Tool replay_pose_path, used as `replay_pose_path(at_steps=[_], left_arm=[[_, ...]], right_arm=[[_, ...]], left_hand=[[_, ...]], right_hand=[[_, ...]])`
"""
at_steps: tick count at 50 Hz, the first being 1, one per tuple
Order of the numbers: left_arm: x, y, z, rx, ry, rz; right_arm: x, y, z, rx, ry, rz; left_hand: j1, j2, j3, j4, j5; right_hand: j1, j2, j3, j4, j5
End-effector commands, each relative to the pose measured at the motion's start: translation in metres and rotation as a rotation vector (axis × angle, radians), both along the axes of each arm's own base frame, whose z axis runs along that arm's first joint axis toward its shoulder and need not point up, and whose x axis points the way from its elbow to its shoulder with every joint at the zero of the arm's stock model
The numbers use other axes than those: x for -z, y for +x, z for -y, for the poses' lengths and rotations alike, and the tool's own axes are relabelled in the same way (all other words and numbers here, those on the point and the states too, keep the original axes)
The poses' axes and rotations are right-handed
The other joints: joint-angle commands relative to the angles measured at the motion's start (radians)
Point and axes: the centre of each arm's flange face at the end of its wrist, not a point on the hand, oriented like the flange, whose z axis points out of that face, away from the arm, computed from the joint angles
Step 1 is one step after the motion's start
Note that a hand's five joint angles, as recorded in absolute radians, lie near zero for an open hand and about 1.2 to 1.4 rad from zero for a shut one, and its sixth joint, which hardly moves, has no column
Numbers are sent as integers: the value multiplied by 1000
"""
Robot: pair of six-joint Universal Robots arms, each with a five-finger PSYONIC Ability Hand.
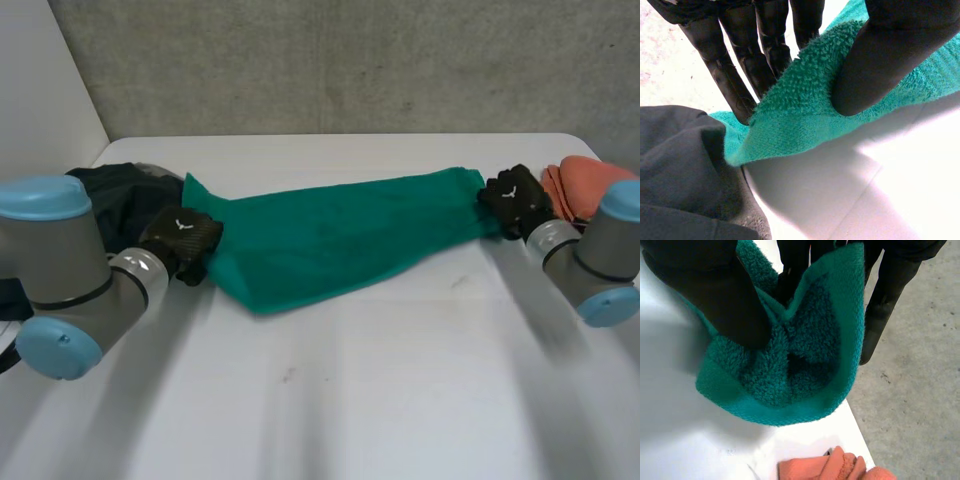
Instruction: Fold the laundry.
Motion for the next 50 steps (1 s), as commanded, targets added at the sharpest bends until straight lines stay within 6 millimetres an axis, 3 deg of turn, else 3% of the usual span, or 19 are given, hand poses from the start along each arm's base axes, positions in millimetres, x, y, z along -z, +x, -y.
replay_pose_path(at_steps=[1, 3, 8, 16, 21, 25, 27, 29, 30, 32, 33, 34, 38, 39, 41, 44, 50], left_arm=[[-32, 11, -20, -13, 36, 2], [-42, 16, -28, -18, 50, 4], [-48, 23, -42, -21, 104, 23], [-28, 31, -56, -23, 246, 180], [-12, 28, -45, -17, 268, 271], [-17, 11, -19, -6, 189, 252], [-38, 1, 5, -18, 86, 193], [-65, -6, 21, -31, -20, 127], [-95, -10, 35, -50, -135, 46], [-131, -12, 47, -73, -271, -53], [-150, -13, 51, -82, -338, -108], [-181, -12, 58, -98, -459, -214], [-240, -6, 62, -103, -695, -449], [-247, -5, 61, -97, -720, -482], [-252, -5, 59, -87, -734, -523], [-243, -6, 58, -80, -694, -505], [-189, -4, 63, -117, -519, -412]], right_arm=[[-79, -27, -29, 22, 96, 15], [-108, -42, -44, 43, 151, 13], [-126, -65, -64, 98, 287, 5], [-96, -82, -91, 143, 634, -85], [-70, -80, -94, 133, 758, -170], [-75, -65, -73, 139, 658, -144], [-98, -55, -50, 157, 489, -70], [-121, -49, -33, 165, 343, -2], [-150, -44, -19, 165, 181, 82], [-178, -41, -9, 159, 29, 174], [-193, -39, -6, 148, -47, 222], [-226, -38, -5, 123, -205, 312], [-282, -42, -15, 45, -510, 483], [-289, -42, -18, 27, -552, 503], [-290, -41, -20, 0, -595, 524], [-282, -31, -28, -42, -573, 502], [-234, -20, -26, -52, -376, 430]], left_hand=[[263, 203, 210, 199, 237], [263, 203, 210, 199, 237], [263, 203, 210, 199, 237], [263, 203, 210, 199, 237], [263, 203, 210, 199, 237], [263, 203, 210, 199, 237], [263, 203, 210, 199, 237], [263, 203, 210, 199, 237], [263, 203, 210, 199, 237], [263, 203, 210, 199, 237], [263, 203, 210, 199, 237], [263, 203, 210, 199, 237], [263, 203, 210, 199, 237], [263, 203, 210, 199, 237], [263, 203, 210, 199, 237], [263, 203, 210, 199, 237], [263, 203, 210, 199, 237]], right_hand=[[285, 220, 219, 203, 245], [285, 220, 219, 203, 245], [285, 220, 219, 203, 245], [285, 220, 219, 203, 245], [285, 220, 219, 203, 245], [285, 220, 219, 203, 245], [285, 220, 219, 203, 245], [285, 220, 219, 203, 245], [285, 220, 219, 203, 245], [285, 220, 219, 203, 245], [285, 220, 219, 203, 245], [285, 220, 219, 203, 245], [285, 220, 219, 203, 245], [285, 220, 219, 203, 245], [285, 220, 219, 203, 245], [285, 220, 219, 203, 245], [285, 220, 219, 203, 245]])
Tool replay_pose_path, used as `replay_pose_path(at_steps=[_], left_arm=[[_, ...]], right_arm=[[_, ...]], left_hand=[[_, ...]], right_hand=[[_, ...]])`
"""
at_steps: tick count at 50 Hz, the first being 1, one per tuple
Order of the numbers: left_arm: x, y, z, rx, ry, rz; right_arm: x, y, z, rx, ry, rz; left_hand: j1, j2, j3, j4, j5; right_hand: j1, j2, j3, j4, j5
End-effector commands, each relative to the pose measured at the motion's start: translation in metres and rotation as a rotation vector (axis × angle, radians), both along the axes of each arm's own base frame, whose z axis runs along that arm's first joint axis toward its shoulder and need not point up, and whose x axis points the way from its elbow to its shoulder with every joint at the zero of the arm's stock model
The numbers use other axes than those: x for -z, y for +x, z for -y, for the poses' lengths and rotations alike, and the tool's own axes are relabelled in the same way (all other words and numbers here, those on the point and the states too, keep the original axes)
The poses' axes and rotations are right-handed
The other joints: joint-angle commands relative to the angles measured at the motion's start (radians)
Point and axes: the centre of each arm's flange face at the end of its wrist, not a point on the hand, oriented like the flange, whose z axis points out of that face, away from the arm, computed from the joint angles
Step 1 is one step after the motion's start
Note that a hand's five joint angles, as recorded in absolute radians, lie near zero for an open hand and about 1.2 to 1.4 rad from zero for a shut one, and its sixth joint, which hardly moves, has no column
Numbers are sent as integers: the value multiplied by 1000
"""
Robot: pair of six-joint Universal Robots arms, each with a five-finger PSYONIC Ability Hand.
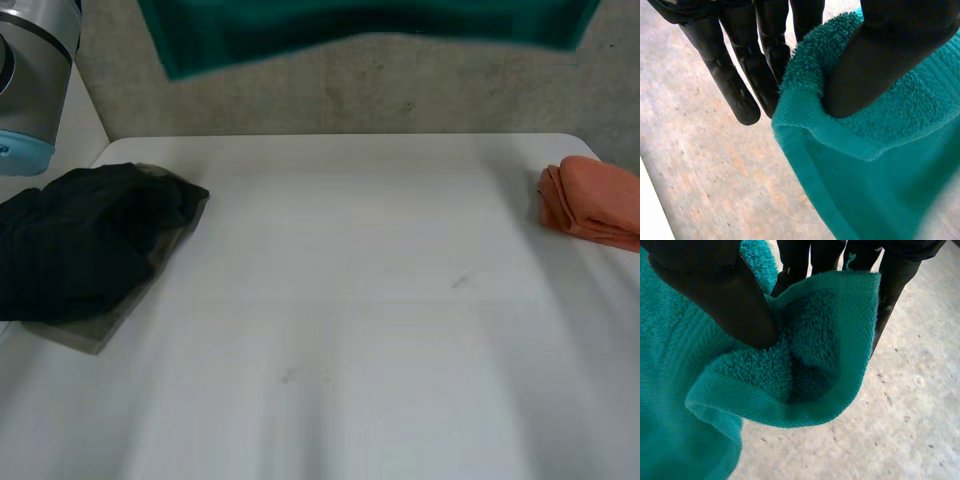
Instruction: Fold the laundry.
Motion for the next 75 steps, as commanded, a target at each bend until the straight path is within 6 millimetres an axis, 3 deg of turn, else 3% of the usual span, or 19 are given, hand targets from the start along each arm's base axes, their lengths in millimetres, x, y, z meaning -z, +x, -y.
replay_pose_path(at_steps=[1, 6, 7, 9, 10, 11, 14, 18, 21, 22, 25, 30, 37, 41, 45, 48, 53, 75], left_arm=[[66, 2, 4, -20, 220, 91], [127, 0, 2, -14, 380, 158], [151, -1, -1, -11, 442, 187], [177, -1, -4, -9, 504, 221], [203, 0, -8, -12, 568, 257], [216, 0, -10, -11, 601, 278], [261, 1, -23, -5, 712, 365], [292, 7, -36, -9, 785, 455], [292, 10, -41, -9, 786, 484], [284, 12, -43, -11, 773, 485], [268, 15, -48, -14, 741, 470], [237, 24, -64, -20, 685, 418], [245, 36, -96, -14, 733, 435], [256, 40, -109, 7, 773, 470], [265, 39, -114, 51, 788, 503], [273, 37, -111, 76, 797, 521], [284, 30, -95, 108, 794, 540], [286, -22, -43, 150, 647, 545]], right_arm=[[61, 12, 1, -37, 224, -106], [116, 17, 0, -42, 397, -173], [138, 19, -3, -47, 459, -206], [161, 20, -7, -49, 519, -238], [173, 21, -9, -48, 552, -253], [196, 21, -13, -45, 612, -285], [237, 23, -25, -52, 724, -350], [268, 19, -39, -47, 828, -425], [275, 14, -44, -39, 858, -454], [279, 13, -47, -40, 877, -458], [283, 12, -51, -43, 896, -453], [267, 10, -57, -39, 885, -423], [266, 8, -63, -41, 901, -396], [268, 10, -66, -44, 903, -404], [267, 14, -68, -54, 900, -407], [268, 15, -69, -58, 899, -412], [269, 19, -72, -68, 900, -420], [280, 18, -79, -61, 908, -487]], left_hand=[[263, 200, 209, 197, 221], [263, 200, 209, 197, 221], [263, 200, 209, 197, 221], [263, 200, 209, 197, 221], [263, 200, 209, 197, 221], [263, 200, 209, 197, 221], [263, 200, 209, 197, 221], [173, 110, 119, 107, 131], [-12, -75, -66, -78, -54], [-176, -238, -230, -241, -218], [-309, -372, -363, -375, -351], [-609, -671, -662, -674, -650], [-586, -648, -640, -651, -628], [-293, -355, -347, -358, -335], [-181, -243, -234, -246, -222], [-227, -289, -281, -292, -269], [-632, -694, -686, -697, -674], [-448, -510, -501, -513, -490]], right_hand=[[285, 220, 209, 199, 212], [285, 220, 209, 199, 212], [285, 220, 209, 199, 212], [285, 220, 209, 199, 212], [285, 220, 209, 199, 212], [285, 220, 209, 199, 212], [285, 220, 209, 199, 212], [285, 220, 209, 199, 212], [285, 220, 209, 199, 212], [285, 220, 209, 199, 212], [285, 220, 209, 199, 212], [285, 220, 209, 199, 212], [285, 220, 209, 199, 212], [285, 220, 209, 199, 212], [285, 220, 209, 199, 212], [285, 220, 209, 199, 212], [285, 220, 209, 199, 212], [285, 220, 209, 199, 212]])
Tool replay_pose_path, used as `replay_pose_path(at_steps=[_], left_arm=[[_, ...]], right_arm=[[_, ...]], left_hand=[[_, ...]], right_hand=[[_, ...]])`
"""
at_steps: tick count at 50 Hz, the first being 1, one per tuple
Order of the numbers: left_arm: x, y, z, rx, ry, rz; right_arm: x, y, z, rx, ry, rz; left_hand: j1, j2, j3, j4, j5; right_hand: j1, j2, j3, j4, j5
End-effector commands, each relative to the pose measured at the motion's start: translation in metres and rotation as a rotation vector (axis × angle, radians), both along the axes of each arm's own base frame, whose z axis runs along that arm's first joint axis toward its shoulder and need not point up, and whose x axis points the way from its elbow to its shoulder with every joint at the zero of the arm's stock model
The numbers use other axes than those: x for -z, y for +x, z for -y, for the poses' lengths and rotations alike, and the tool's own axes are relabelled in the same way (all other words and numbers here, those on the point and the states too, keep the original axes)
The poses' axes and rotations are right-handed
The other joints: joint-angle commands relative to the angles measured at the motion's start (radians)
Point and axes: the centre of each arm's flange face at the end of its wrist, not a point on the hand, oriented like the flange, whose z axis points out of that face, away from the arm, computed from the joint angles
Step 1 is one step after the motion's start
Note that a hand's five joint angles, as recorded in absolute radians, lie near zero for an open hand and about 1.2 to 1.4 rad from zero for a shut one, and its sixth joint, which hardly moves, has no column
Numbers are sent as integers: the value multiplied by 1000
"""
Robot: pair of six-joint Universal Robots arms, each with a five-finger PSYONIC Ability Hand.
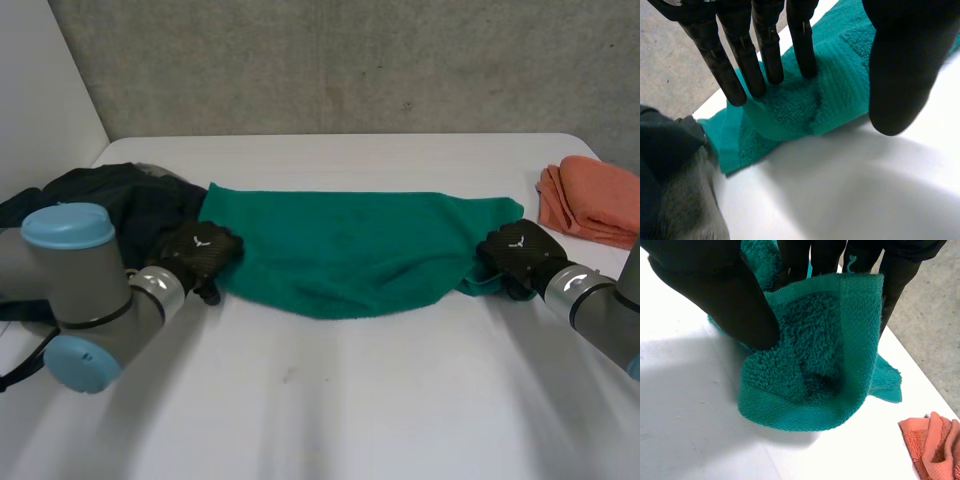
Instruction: Fold the laundry.
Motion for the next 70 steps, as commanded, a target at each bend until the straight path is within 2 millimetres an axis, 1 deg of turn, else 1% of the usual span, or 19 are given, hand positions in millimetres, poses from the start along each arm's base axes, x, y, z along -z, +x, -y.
replay_pose_path(at_steps=[1, 15, 21, 23, 30, 35, 40, 42, 45, 49, 50, 53, 56, 60, 61, 63, 64, 68, 70], left_arm=[[5, -17, 19, 24, -46, 9], [17, -25, 37, 33, -46, 85], [15, -21, 36, 30, -28, 87], [9, -21, 34, 29, -26, 86], [-49, 1, -1, -30, 46, 126], [-97, 30, -46, -82, 144, 192], [-114, 52, -88, -53, 266, 317], [-111, 59, -104, -12, 332, 392], [-103, 62, -110, 42, 353, 464], [-81, 64, -92, 80, 331, 564], [-75, 63, -80, 74, 304, 585], [-72, 56, -59, 53, 252, 578], [-82, 39, -30, 28, 133, 510], [-118, 15, 14, -33, -91, 355], [-137, 7, 26, -55, -179, 270], [-163, 0, 35, -77, -274, 164], [-186, -6, 44, -101, -370, 51], [-233, -12, 52, -131, -565, -173], [-245, -14, 51, -134, -627, -229]], right_arm=[[4, 1, -2, -10, 4, -15], [4, 1, -2, -9, 5, -16], [1, -1, 0, -2, -3, -14], [0, -1, 0, 0, -6, -17], [-27, -6, 3, 35, -18, -37], [-77, -25, -6, 83, 39, -73], [-109, -49, -31, 110, 216, -154], [-109, -56, -46, 76, 328, -216], [-107, -58, -54, 14, 377, -283], [-91, -61, -44, -7, 366, -345], [-83, -63, -36, 14, 361, -346], [-77, -62, -23, 45, 327, -340], [-80, -49, -3, 67, 221, -292], [-111, -32, 29, 118, -13, -164], [-131, -26, 42, 142, -125, -86], [-154, -21, 54, 160, -255, 4], [-164, -19, 58, 166, -312, 50], [-236, -20, 67, 200, -666, 310], [-255, -23, 66, 208, -765, 385]], left_hand=[[164, 158, 155, 151, 151], [405, 399, 396, 392, 392], [856, 851, 847, 843, 844], [871, 866, 862, 858, 859], [871, 866, 862, 858, 859], [871, 866, 862, 858, 859], [871, 866, 862, 858, 859], [871, 866, 862, 858, 859], [871, 866, 862, 858, 859], [871, 866, 862, 858, 859], [871, 866, 862, 858, 859], [871, 866, 862, 858, 859], [871, 866, 862, 858, 859], [871, 866, 862, 858, 859], [871, 866, 862, 858, 859], [871, 866, 862, 858, 859], [871, 866, 862, 858, 859], [871, 866, 862, 858, 859], [871, 866, 862, 858, 859]], right_hand=[[285, 220, 208, 199, 210], [285, 220, 208, 199, 210], [285, 220, 208, 199, 210], [285, 220, 208, 199, 210], [285, 220, 208, 199, 210], [285, 220, 208, 199, 210], [285, 220, 208, 199, 210], [285, 220, 208, 199, 210], [285, 220, 208, 199, 210], [285, 220, 208, 199, 210], [285, 220, 208, 199, 210], [285, 220, 208, 199, 210], [285, 220, 208, 199, 210], [285, 220, 208, 199, 210], [285, 220, 208, 199, 210], [285, 220, 208, 199, 210], [285, 220, 208, 199, 210], [285, 220, 208, 199, 210], [285, 220, 208, 199, 210]])
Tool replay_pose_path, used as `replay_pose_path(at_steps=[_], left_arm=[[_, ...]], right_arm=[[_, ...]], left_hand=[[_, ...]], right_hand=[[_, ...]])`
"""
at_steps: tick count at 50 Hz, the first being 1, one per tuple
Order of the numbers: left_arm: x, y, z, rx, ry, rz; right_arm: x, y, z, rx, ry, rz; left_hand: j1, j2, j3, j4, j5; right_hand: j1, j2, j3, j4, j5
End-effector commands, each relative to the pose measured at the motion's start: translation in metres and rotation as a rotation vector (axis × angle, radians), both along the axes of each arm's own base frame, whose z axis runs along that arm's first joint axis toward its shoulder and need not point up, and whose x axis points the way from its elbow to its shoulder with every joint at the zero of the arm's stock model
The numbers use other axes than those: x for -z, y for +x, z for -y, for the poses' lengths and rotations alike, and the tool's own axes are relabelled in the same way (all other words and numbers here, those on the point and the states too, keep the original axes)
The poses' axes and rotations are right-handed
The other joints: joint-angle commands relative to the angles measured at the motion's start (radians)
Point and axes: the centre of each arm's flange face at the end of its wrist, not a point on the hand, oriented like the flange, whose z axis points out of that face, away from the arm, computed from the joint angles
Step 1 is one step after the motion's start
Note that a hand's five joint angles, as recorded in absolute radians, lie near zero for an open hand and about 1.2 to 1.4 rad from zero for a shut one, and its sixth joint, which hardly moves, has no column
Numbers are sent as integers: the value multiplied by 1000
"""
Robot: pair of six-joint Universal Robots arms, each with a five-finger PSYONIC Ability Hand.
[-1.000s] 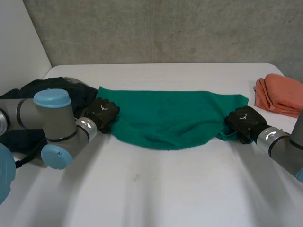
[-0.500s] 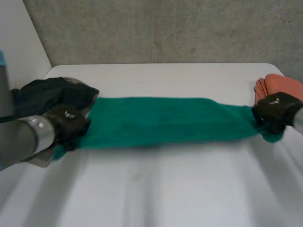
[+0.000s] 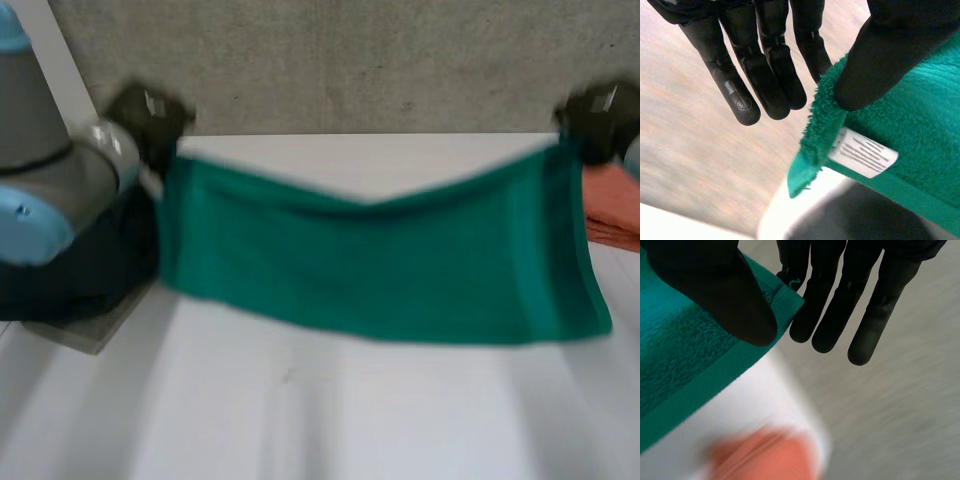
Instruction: Fold the laundry.
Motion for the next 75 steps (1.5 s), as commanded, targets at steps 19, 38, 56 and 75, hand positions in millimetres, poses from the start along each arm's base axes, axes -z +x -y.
replay_pose_path(at_steps=[19, 38, 56, 75], left_arm=[[-9, 3, 3, -8, -210, -314], [128, 18, -84, -1, 368, 14], [103, 49, -157, 108, 561, 356], [119, -25, 4, 18, 175, 139]], right_arm=[[-35, 2, 8, -59, -336, 311], [125, -23, -58, -19, 407, -120], [83, -75, -116, -61, 650, -333], [123, -17, 32, 129, 108, -80]], left_hand=[[259, 201, 208, 197, 233], [259, 201, 208, 197, 233], [259, 201, 208, 197, 233], [259, 201, 208, 197, 233]], right_hand=[[285, 220, 208, 199, 198], [285, 220, 208, 199, 198], [285, 220, 208, 199, 198], [285, 220, 208, 199, 198]])
